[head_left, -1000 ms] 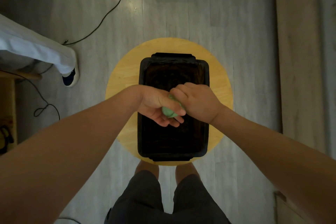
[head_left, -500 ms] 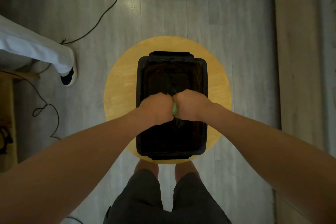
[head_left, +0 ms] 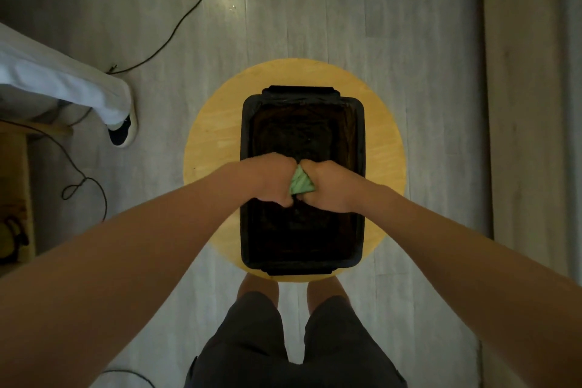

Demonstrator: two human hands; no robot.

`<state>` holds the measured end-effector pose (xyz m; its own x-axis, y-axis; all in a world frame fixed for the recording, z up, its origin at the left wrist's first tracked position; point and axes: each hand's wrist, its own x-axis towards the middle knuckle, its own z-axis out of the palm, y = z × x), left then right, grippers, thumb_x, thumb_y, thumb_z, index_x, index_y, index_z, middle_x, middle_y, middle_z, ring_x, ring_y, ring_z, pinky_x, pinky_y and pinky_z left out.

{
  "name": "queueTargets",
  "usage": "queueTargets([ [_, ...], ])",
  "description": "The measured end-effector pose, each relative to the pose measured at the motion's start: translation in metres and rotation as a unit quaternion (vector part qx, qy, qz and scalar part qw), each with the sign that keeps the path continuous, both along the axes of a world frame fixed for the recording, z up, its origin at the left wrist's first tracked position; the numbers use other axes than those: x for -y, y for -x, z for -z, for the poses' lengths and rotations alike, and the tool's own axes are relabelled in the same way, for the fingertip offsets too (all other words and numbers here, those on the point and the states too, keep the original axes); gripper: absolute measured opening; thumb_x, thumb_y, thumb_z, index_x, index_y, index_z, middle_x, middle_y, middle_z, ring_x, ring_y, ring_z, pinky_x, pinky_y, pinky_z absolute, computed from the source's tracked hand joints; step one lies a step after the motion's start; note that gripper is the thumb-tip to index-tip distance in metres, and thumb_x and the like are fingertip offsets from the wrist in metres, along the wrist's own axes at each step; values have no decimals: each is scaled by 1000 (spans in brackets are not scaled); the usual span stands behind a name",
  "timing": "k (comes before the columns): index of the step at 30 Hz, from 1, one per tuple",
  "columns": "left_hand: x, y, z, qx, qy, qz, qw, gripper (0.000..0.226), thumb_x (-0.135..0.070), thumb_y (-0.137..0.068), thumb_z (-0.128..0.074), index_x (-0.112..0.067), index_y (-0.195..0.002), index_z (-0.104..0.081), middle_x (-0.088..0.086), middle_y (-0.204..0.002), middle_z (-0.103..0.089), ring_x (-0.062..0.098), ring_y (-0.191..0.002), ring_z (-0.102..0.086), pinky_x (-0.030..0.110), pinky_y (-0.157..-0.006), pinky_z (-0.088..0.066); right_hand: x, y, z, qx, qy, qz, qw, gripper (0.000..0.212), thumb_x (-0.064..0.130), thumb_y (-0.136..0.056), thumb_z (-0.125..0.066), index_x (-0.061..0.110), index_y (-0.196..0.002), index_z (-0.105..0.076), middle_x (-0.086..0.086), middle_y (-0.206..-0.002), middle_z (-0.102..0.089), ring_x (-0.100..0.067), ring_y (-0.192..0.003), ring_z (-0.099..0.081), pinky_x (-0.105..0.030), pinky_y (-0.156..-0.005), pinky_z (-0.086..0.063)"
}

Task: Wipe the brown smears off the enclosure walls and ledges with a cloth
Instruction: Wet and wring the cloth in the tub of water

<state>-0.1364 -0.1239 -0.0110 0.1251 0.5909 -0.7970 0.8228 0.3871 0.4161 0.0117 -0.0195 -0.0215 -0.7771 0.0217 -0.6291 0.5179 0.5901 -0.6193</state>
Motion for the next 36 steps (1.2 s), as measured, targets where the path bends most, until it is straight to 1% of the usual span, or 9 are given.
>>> queueTargets([
  [3,-6,12,-16,175,126,-149,965,71,-63,-73,-83,-21,-124,-58,-1,-115,-63,15,-100,-63,30,-80,-57,-10,-7,-6,-96,-118,-57,987,30,19,-92,-67,14,-113,-47,-5,-98,-59,-29,-81,-62,-39,-63,-47],
  [8,0,19,-36,420,263,-371,785,58,-38,-91,-72,-12,-139,-54,12,-136,-59,29,-120,-68,44,-95,-59,-9,-15,-19,-302,-272,-99,908,31,14,-84,-71,14,-111,-56,-6,-88,-56,-27,-58,-56,-37,-41,-44],
  [12,6,4,-31,497,299,-405,706,50,-15,-99,-65,-6,-144,-48,22,-141,-56,35,-116,-69,42,-88,-61,-7,-4,-28,-353,-353,-125,858,40,27,-96,-61,17,-134,-56,-3,-86,-57,-21,-61,-55,-35,-45,-42],
  [15,3,-3,-28,473,274,-387,742,23,-10,-99,-66,-2,-119,-59,10,-97,-67,9,-72,-59,19,-60,-48,-9,-2,-26,-303,-412,-163,844,57,27,-92,-60,15,-146,-51,-2,-79,-56,-19,-53,-52,-30,-41,-36],
  [17,-3,-9,-29,366,255,-349,824,11,-15,-96,-70,-8,-94,-62,2,-75,-54,9,-57,-42,20,-51,-32,-9,1,-23,-276,-407,-187,851,38,24,-79,-74,11,-115,-70,-2,-65,-56,-21,-42,-49,-24,-41,-24],
  [19,-5,-14,-23,183,199,-262,926,24,-26,-88,-76,-14,-74,-60,1,-67,-53,12,-55,-45,25,-50,-36,-7,7,-22,-252,-372,-195,872,20,15,-66,-81,12,-75,-64,1,-52,-49,-22,-34,-42,-22,-42,-21],
  [21,-4,-18,-14,70,100,-183,975,33,-30,-84,-75,-14,-65,-54,2,-64,-54,17,-57,-51,30,-54,-43,-5,15,-25,-184,-328,-188,907,20,15,-73,-75,17,-68,-55,5,-52,-42,-22,-42,-40,-26,-45,-29],
  [26,5,-25,-6,-90,-80,-129,984,22,-35,-92,-63,-18,-78,-60,0,-74,-58,20,-67,-58,35,-59,-50,-1,34,-33,50,-211,-112,970,19,22,-88,-60,20,-71,-54,2,-72,-54,-19,-62,-54,-32,-55,-44],
  [36,7,-29,-1,-213,-206,23,955,10,-21,-101,-48,-15,-99,-56,2,-93,-69,26,-77,-68,34,-57,-37,8,25,-17,140,-67,-1,988,27,12,-90,-53,18,-64,-49,-3,-63,-52,-18,-56,-50,-27,-49,-35],
])
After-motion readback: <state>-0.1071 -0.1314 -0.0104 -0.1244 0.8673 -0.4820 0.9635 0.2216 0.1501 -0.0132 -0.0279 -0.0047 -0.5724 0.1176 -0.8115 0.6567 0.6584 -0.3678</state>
